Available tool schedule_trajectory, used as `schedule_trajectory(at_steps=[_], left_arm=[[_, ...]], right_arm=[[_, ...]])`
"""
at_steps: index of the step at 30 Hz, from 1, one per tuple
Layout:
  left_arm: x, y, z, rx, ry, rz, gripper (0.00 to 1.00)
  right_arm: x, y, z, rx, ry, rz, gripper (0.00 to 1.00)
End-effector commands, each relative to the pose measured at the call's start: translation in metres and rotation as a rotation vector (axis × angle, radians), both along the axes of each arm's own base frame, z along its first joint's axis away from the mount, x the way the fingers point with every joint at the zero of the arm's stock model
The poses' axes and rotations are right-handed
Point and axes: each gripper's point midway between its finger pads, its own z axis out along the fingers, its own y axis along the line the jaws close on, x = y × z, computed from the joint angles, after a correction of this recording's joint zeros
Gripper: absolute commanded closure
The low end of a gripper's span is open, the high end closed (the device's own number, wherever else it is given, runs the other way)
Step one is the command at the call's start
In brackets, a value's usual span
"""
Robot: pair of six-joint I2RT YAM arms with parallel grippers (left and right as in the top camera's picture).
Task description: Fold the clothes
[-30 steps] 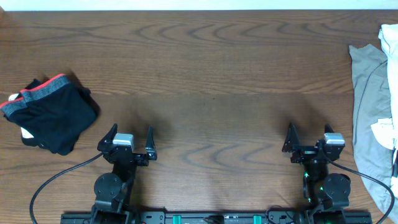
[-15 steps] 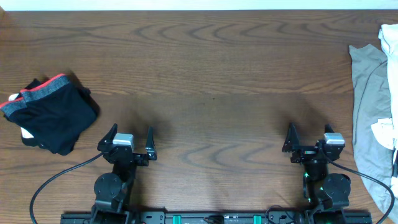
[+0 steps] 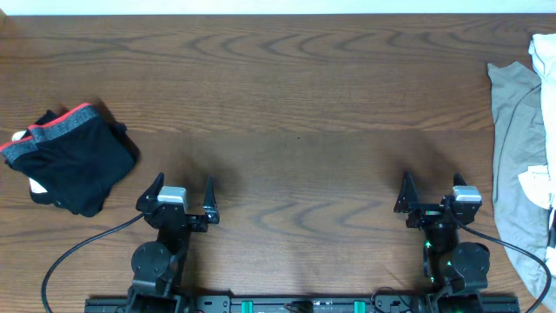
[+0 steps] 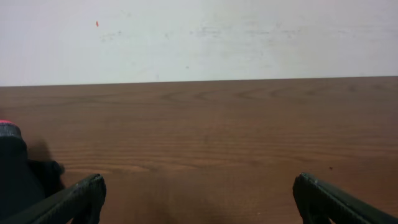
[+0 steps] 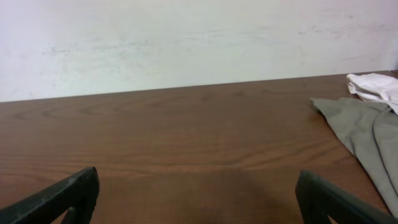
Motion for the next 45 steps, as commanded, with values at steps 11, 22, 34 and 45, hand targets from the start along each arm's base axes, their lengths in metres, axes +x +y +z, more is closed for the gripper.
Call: schedule_trajectory(at_steps=[11,22,34,45], left_arm=[[-0.001,0.004,-0.017,0.008,0.051,0.023,0.02],[-0.001,0.004,-0.017,0.008,0.051,0.023,0.02],[-0.001,0.004,-0.017,0.008,0.051,0.023,0.02],[-0.001,0.004,-0.017,0.008,0.050,0.023,0.02]], right_arm=[[0.000,-0.003,-0.001,-0.015,0.002,-0.012,0.01],[0.000,-0.003,-0.001,-0.015,0.002,-0.012,0.01],[0.000,-0.003,-0.001,-0.014,0.002,-0.011,0.01],[0.000,0.010,0.002,-0.001,-0.009,0.066,0.01]])
